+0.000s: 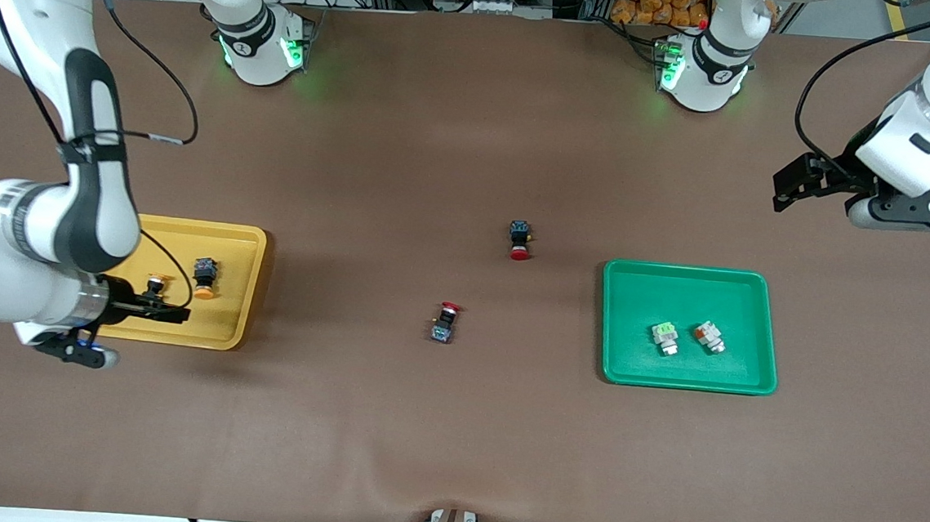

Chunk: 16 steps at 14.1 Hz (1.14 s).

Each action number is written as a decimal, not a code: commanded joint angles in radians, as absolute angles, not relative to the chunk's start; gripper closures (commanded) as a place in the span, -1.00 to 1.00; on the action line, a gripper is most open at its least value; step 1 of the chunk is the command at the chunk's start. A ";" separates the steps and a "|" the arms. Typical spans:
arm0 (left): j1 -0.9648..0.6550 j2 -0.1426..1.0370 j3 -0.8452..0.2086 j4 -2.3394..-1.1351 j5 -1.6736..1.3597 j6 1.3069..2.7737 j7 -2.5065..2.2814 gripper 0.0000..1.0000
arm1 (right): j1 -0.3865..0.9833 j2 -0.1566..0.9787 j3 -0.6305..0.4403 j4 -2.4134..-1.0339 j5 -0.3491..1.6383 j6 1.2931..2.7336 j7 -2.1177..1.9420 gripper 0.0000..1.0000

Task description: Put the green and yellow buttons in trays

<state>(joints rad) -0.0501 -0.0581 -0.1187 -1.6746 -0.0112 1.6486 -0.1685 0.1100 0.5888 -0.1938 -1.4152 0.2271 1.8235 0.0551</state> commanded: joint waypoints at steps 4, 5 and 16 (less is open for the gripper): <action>-0.035 -0.081 -0.112 -1.669 -0.029 1.603 -0.147 -1.00 | 0.097 0.513 -0.210 -1.313 0.219 1.726 0.032 -1.00; -0.035 -0.080 -0.112 -1.660 -0.026 1.598 -0.150 -1.00 | 0.103 0.493 -0.210 -1.312 0.216 1.679 0.009 -1.00; -0.031 -0.058 -0.110 -1.614 0.002 1.539 -0.152 -1.00 | -0.041 0.447 -0.091 -1.132 0.186 1.520 -0.034 -1.00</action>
